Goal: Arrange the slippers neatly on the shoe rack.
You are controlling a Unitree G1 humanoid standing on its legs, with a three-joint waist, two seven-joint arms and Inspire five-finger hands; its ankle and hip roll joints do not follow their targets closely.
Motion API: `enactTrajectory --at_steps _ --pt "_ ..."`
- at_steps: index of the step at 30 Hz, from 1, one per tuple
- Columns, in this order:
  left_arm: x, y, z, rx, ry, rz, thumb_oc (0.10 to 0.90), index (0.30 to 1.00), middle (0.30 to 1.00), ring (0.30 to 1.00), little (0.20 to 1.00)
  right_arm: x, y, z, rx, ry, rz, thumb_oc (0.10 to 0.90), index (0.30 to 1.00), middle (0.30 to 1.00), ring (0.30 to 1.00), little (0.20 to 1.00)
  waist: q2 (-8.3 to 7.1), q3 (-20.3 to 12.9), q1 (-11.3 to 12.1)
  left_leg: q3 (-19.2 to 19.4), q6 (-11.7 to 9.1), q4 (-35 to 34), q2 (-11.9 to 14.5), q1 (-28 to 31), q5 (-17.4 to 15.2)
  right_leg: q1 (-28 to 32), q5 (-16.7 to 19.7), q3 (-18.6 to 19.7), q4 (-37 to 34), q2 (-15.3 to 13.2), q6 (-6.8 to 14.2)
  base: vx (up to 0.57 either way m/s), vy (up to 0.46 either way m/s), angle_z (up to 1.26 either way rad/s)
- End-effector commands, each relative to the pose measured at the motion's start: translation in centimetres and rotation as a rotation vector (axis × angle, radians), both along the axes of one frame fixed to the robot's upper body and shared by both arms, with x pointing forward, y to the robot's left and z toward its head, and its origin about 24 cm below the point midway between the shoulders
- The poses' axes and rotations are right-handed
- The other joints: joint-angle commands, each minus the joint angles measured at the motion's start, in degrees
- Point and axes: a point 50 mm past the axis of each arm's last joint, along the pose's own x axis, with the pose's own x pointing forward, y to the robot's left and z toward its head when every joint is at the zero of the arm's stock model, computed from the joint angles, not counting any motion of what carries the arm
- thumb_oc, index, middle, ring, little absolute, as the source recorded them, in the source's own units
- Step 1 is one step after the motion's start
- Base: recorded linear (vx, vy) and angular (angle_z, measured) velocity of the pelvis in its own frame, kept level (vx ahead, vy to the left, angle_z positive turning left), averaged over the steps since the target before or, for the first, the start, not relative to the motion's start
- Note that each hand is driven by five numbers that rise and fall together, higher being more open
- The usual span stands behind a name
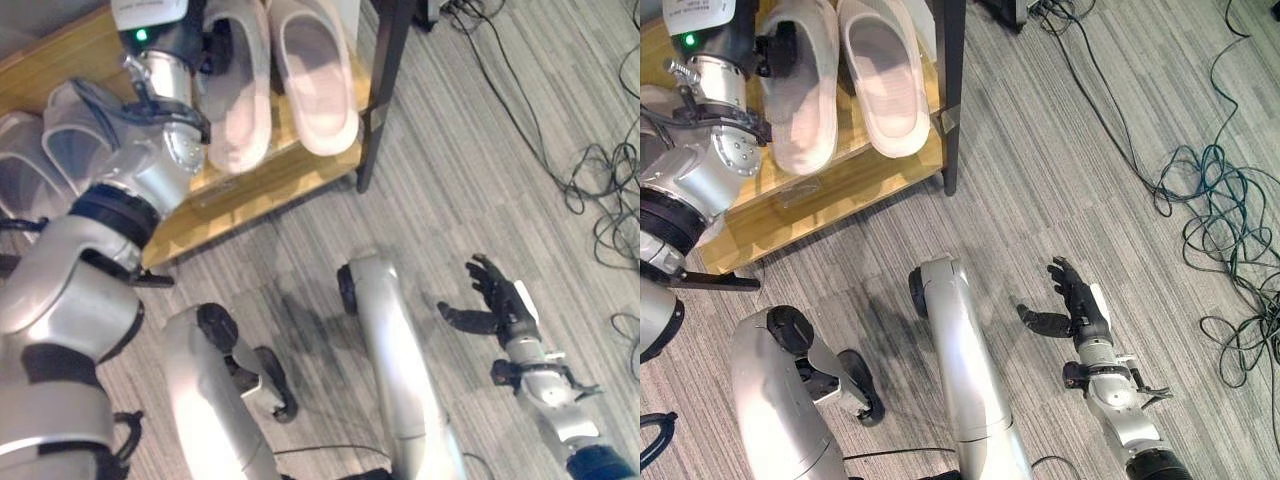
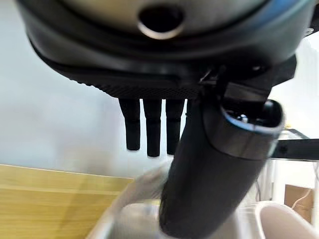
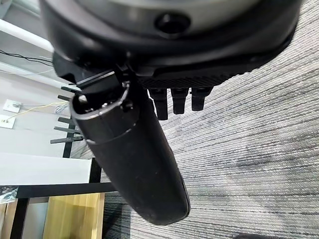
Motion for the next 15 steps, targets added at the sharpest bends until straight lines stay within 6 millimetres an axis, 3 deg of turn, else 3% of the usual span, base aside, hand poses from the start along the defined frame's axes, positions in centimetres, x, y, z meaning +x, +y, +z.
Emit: enactTrajectory --at_steps 1,15 --pt "-2.6 -0.7 7.6 -0.081 -0.257 -0.067 0.800 0.900 0.900 0.900 0.900 0.7 0.7 5.0 0.012 -0.248 0.057 0.800 0.900 0.900 0.900 0.900 -2.01 -1.5 0.7 -3.6 2.6 -1.4 -4.3 0.3 1.2 6.6 -8.8 2.0 1.8 -5.2 -3.6 0.00 0.000 0.00" --pt "-2.1 -1.0 3.5 -0.092 -0.194 -0.133 0.800 0.900 0.900 0.900 0.900 0.8 0.6 5.4 -0.024 -0.265 0.049 0.800 0.900 0.900 0.900 0.900 -2.66 -1.5 1.3 -2.5 1.5 -1.3 -5.4 0.3 0.9 6.6 -10.4 2.8 4.0 -6.3 -5.0 -0.01 -0.018 0.04"
